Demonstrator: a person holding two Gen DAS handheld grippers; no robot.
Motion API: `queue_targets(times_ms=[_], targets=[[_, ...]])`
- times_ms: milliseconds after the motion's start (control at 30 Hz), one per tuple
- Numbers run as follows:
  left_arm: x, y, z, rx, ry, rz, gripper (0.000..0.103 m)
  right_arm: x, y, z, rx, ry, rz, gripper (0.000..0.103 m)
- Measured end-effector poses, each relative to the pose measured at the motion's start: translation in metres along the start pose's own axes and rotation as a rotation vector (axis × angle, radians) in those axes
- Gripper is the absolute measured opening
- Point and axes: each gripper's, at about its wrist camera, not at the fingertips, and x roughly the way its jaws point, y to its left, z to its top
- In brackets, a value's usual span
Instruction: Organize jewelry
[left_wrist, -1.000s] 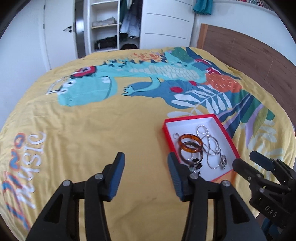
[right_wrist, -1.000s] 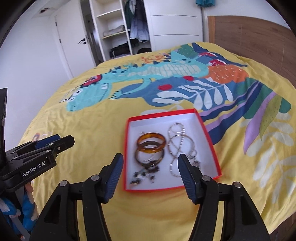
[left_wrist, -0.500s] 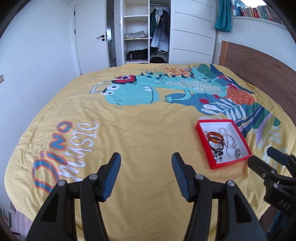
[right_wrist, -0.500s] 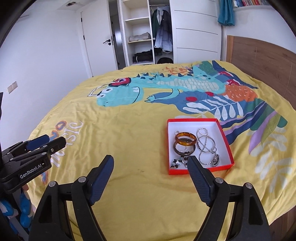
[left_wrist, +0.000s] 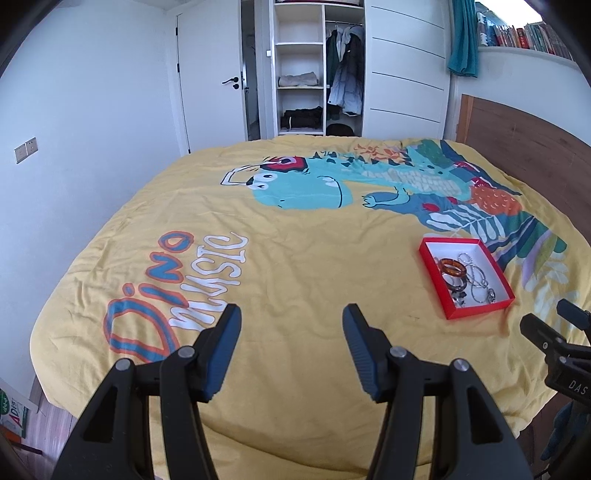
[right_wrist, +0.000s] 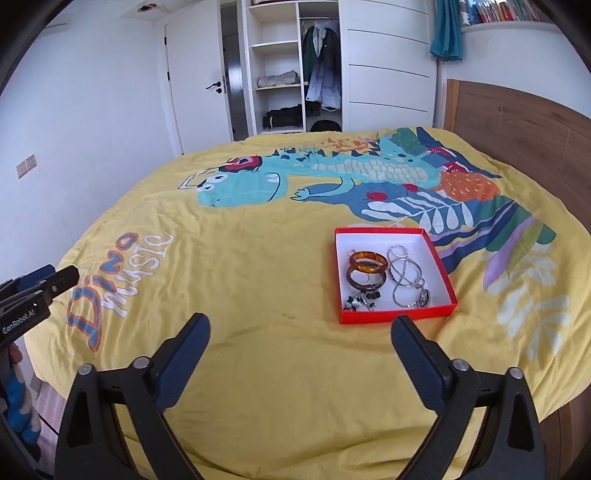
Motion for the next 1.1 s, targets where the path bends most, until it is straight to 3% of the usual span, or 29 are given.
queue_targets(times_ms=[633, 1100], targets=[[-0.040, 0.003, -0.031, 0.008, -0.040, -0.006, 0.055, -0.035, 0.008, -0.029, 0.002, -0.028, 0.003, 0.103], [-0.039, 0.000, -0.033, 0.014, -0.050, -0.026, 0.055, -0.035, 0.012, -0.033, -0.002, -0.022, 0.004, 0.103]])
